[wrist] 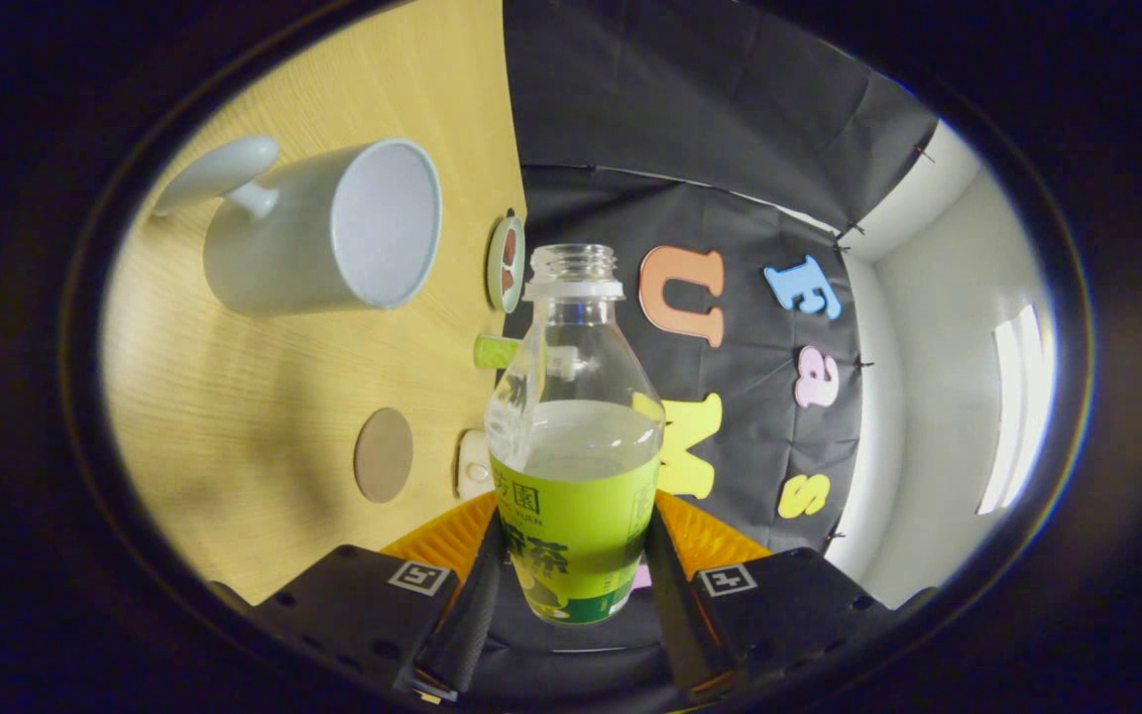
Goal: Take the bottle from table, then pour the juice into the cup, finally place the bottle on the coaster
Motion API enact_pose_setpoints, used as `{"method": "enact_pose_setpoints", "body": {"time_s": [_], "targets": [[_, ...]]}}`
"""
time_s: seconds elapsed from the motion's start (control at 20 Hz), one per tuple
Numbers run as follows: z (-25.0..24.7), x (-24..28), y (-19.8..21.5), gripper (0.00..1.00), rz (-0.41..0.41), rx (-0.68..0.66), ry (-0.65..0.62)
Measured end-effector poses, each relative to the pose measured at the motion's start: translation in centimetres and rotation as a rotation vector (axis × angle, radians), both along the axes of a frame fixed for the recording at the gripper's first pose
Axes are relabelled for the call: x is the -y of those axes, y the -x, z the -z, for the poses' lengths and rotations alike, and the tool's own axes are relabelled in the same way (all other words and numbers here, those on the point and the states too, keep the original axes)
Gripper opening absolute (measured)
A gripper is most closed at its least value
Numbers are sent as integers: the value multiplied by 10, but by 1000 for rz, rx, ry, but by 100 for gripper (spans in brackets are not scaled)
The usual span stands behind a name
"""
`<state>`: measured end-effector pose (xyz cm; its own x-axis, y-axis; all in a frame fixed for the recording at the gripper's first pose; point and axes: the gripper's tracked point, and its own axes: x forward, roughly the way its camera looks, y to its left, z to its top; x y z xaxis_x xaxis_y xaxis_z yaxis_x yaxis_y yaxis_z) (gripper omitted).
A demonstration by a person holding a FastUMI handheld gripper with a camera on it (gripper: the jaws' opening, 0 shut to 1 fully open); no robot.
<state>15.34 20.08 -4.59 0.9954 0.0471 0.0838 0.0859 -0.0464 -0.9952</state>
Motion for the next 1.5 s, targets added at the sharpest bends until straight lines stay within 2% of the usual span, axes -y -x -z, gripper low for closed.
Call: {"method": "enact_pose_setpoints", "body": {"time_s": [0.3,1.5], "targets": [[-4,-6,2,77,-12,29,77],[-21,-6,-4,76,-11,86,218]]}}
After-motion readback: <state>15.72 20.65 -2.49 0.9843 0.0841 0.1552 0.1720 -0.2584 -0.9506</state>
